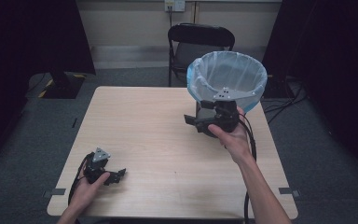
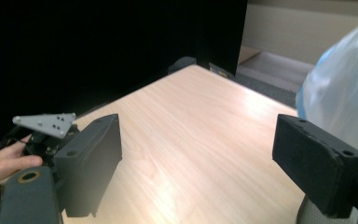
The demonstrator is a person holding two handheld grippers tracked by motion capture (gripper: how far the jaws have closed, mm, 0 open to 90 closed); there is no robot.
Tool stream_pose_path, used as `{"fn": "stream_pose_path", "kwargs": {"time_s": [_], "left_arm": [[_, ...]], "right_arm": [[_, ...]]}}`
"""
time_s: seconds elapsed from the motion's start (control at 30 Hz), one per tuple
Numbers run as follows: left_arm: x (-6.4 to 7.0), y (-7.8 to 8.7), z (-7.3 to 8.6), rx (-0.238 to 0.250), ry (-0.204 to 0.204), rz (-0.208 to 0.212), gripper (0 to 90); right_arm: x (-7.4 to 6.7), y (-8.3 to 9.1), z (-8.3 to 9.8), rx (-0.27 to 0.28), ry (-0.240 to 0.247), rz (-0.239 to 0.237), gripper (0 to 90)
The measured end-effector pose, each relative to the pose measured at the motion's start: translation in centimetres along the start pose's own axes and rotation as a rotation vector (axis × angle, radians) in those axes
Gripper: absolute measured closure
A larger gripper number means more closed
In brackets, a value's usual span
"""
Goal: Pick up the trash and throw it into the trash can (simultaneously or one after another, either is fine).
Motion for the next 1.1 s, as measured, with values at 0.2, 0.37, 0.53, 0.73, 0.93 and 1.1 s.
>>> {"fn": "stream_pose_path", "kwargs": {"time_s": [0.2,0.37,0.53,0.73,0.93,1.1], "left_arm": [[0.0,0.0,0.0,0.001,0.001,0.0,1.3],[0.0,0.0,0.0,0.001,0.001,0.0,1.3],[0.0,0.0,0.0,0.0,0.0,0.0,1.3],[0.0,0.0,0.0,0.0,0.0,0.0,1.3],[0.0,0.0,0.0,0.001,0.001,0.0,1.3],[0.0,0.0,0.0,0.0,0.001,0.0,1.3]], "right_arm": [[-0.4,-0.4,2.8,-0.033,-0.019,0.007,15.7],[-0.4,-0.7,5.0,-0.061,-0.037,0.022,15.6],[-0.2,-0.6,6.5,-0.089,-0.05,0.034,15.3],[0.0,-0.5,8.7,-0.121,-0.073,0.051,15.3],[0.7,-0.6,11.0,-0.162,-0.07,0.107,15.7],[1.0,-0.7,13.2,-0.206,-0.089,0.115,15.9]]}}
Point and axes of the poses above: each handheld gripper's, and its own axes: y roughly backward along the jaws, z roughly out of its underside, x roughly to its right, the point moved 6 cm from there along -y, roughly forward along the jaws, and after that the axes turned 4 degrees about z, right-handed, at the moved point
